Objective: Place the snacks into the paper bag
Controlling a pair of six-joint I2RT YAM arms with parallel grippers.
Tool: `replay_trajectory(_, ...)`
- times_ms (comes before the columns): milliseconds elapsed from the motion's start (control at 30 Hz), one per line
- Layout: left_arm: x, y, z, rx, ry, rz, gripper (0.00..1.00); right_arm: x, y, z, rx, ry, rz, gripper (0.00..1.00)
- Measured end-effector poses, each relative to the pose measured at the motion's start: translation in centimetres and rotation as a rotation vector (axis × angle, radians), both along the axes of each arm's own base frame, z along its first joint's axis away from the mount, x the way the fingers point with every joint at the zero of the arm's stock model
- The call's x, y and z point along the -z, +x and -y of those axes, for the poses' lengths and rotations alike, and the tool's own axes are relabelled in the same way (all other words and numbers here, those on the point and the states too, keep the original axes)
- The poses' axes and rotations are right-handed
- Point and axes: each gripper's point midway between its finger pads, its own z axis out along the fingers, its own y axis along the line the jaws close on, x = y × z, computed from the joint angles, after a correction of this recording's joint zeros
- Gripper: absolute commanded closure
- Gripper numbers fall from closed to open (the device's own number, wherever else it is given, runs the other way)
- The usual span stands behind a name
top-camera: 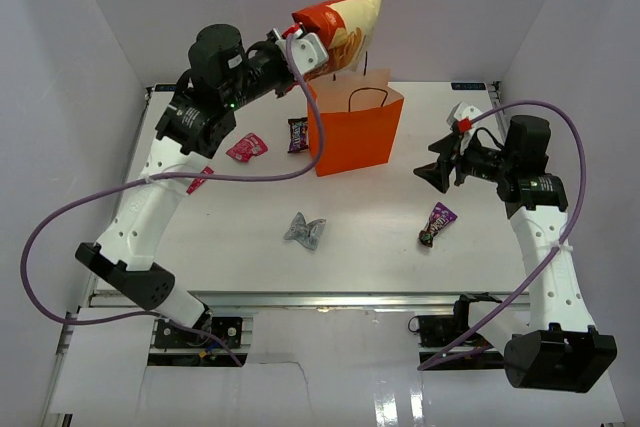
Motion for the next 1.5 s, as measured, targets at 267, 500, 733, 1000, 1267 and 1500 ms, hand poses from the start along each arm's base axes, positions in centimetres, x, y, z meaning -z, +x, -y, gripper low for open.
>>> replay_trajectory(267, 2.9, 2.1, -3.0, 0.024, 0.054, -0.056, 1.0, 0.4, -0.1, 0.7, 0.024, 0.001, -0.005, 0.28)
replay_trajectory(500, 5.3, -0.7, -1.5, 0.175, 0.077, -0.118, 1.0, 1.0, -0.2, 1.0, 0.031, 0.004, -0.02, 0.28)
replay_trajectory(733, 7.7, -0.8, -1.7, 0.18, 0.135, -0.141, 1.0, 1.4, -0.3, 0.8, 0.019, 0.01, -0.027, 0.28)
replay_trajectory(1000, 8.8, 0.4, -2.1, 0.152, 0.214, -0.108, 1.0, 2.0, -0.4, 0.9, 0.019, 0.012, -0.042, 0.28)
replay_trajectory(1267, 10.9, 1.9, -1.5, 0.167, 0.28, -0.11, 0.96, 2.1, -0.5, 0.9, 0.013, 0.015, -0.041, 0.28)
replay_trajectory(1500, 10.7, 2.2, -1.5, 0.173, 0.305, -0.075, 0.9, 2.8, -0.6, 1.0, 0.014, 0.021, -0.057, 0.28)
